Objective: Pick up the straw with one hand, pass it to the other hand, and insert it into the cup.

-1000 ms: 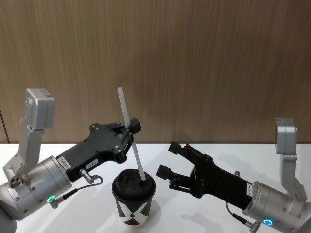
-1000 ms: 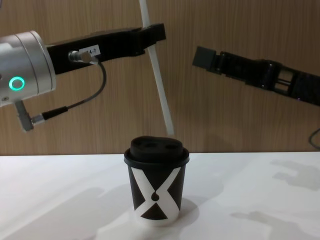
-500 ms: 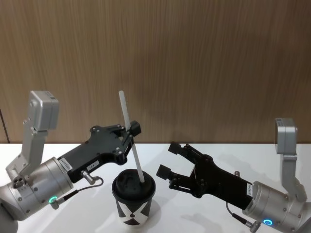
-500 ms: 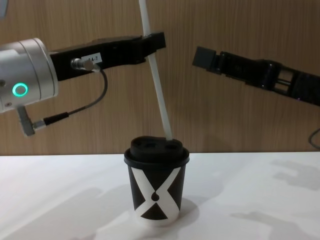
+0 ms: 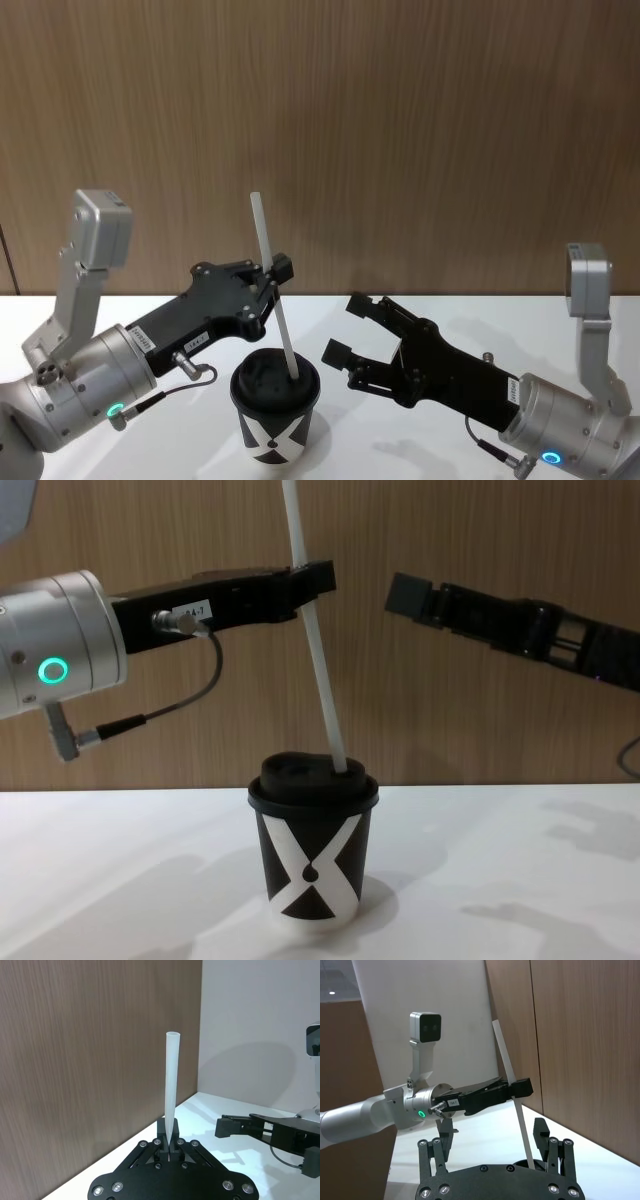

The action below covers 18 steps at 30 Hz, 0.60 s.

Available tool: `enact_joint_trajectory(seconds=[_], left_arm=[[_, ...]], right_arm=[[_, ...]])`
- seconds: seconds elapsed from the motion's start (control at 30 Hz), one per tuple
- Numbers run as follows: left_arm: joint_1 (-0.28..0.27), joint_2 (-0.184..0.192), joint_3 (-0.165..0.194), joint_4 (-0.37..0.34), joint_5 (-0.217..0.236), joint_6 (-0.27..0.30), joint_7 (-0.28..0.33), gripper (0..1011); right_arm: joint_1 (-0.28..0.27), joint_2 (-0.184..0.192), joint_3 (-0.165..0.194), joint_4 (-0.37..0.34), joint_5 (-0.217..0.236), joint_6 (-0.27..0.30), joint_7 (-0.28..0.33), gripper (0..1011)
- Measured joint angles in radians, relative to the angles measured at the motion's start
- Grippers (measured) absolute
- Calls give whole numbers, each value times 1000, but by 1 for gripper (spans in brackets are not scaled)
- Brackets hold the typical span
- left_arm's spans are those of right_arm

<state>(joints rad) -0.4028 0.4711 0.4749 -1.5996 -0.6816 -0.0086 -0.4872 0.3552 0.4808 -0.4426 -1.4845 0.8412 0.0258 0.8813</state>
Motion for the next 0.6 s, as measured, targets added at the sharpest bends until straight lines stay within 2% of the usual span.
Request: enact_joint_trajectory(seconds=[0.6], left_arm=[[-14, -22, 3, 34, 18, 12, -19, 7]], right_arm=[[0, 0, 0, 0, 0, 0, 0, 1001]])
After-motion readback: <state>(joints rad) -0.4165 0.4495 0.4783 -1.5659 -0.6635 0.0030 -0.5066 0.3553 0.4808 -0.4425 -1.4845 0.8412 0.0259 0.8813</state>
